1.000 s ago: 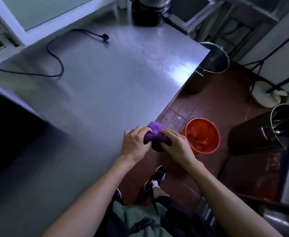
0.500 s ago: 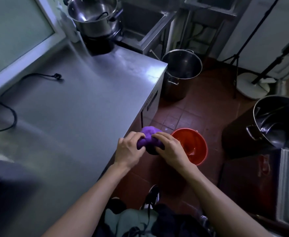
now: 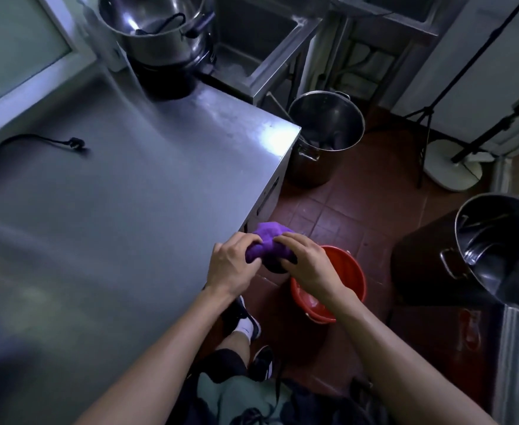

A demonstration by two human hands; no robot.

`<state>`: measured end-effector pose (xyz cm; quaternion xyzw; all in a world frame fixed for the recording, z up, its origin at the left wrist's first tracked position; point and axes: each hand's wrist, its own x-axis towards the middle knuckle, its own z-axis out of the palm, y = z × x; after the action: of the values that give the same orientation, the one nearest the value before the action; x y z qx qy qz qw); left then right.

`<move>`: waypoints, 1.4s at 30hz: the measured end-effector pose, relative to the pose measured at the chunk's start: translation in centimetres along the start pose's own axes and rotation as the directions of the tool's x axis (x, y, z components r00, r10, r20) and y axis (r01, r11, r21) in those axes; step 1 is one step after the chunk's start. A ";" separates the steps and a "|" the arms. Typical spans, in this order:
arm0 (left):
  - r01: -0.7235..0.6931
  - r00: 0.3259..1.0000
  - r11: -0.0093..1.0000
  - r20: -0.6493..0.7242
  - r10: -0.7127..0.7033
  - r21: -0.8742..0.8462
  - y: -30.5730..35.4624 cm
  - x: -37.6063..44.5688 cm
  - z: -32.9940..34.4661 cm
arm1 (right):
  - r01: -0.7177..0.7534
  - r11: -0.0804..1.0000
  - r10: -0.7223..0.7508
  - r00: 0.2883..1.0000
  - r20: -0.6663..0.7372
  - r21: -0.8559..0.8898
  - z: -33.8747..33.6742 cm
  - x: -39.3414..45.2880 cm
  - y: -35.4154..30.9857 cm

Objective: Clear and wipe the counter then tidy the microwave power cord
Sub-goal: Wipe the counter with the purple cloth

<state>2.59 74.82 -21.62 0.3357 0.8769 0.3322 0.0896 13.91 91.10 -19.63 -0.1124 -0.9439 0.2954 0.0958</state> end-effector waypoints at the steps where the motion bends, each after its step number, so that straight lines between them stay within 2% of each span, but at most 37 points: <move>1: 0.016 1.000 1.000 -0.011 -0.016 -0.018 -0.5 1.0 0.0 | 0.007 1.000 -0.007 1.000 0.006 0.002 0.1 1.3 0.3; 6: 0.091 0.994 0.987 -0.043 -0.097 -0.131 -2.9 6.2 -0.4 | 0.043 0.999 -0.042 0.998 0.049 -0.017 0.5 8.0 1.2; 18: 0.132 0.990 0.977 -0.036 -0.140 -0.169 -5.2 16.1 -0.2 | 0.122 0.992 -0.114 0.976 0.186 -0.036 -0.7 20.0 4.6; 31: 0.260 0.966 0.965 0.018 -0.259 -0.036 -3.0 30.9 2.7 | 0.231 0.971 -0.206 0.934 0.293 -0.053 -2.7 35.0 15.0; 38: 0.357 0.934 0.933 0.039 -0.355 -0.039 -3.6 32.9 4.2 | 0.275 0.961 -0.236 0.870 0.433 -0.028 -1.5 39.0 19.1; 42: 0.381 0.923 0.924 0.048 -0.381 0.017 -4.5 32.3 3.9 | 0.255 0.967 -0.219 0.863 0.454 -0.018 -0.3 39.3 19.0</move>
<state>-22.82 95.35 -25.35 0.1675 0.9241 0.2966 0.1734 -20.67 117.07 -25.90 0.0720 -0.9578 0.2623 -0.0932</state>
